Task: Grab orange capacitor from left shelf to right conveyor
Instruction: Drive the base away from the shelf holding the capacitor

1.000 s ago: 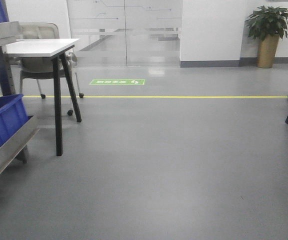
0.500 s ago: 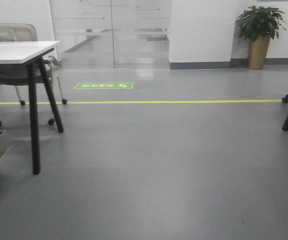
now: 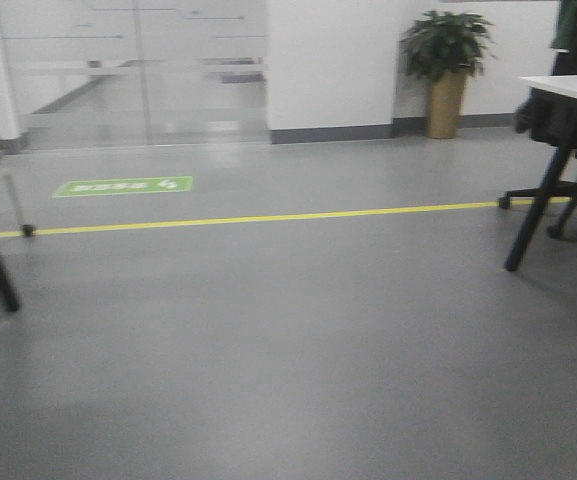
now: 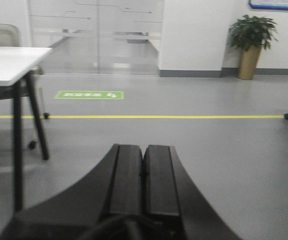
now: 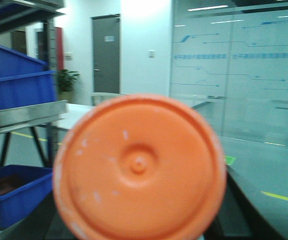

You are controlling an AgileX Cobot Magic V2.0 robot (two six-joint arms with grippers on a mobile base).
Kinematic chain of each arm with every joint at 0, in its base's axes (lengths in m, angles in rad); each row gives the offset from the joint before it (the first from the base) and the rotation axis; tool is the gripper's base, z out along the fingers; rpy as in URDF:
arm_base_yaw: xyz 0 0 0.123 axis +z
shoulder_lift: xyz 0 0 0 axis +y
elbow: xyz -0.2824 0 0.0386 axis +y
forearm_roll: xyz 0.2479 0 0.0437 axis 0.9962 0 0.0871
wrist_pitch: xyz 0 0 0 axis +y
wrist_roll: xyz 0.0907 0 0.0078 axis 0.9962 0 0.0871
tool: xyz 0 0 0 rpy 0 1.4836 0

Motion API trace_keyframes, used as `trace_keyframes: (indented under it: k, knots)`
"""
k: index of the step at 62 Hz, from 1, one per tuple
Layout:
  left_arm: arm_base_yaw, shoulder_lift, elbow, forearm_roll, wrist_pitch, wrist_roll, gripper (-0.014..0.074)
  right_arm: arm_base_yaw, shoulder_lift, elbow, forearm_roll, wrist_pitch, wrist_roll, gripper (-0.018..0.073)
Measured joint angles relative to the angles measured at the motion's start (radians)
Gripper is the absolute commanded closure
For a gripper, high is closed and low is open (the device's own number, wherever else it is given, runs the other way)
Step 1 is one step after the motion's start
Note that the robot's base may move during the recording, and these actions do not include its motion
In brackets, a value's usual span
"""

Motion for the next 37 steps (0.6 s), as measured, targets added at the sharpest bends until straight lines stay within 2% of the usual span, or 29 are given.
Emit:
trace_keyframes:
  k: [37]
  knots:
    - [0.000,0.000,0.000,0.000,0.000,0.000,0.0722,0.000,0.000,0.000,0.000,0.000,0.000,0.0504]
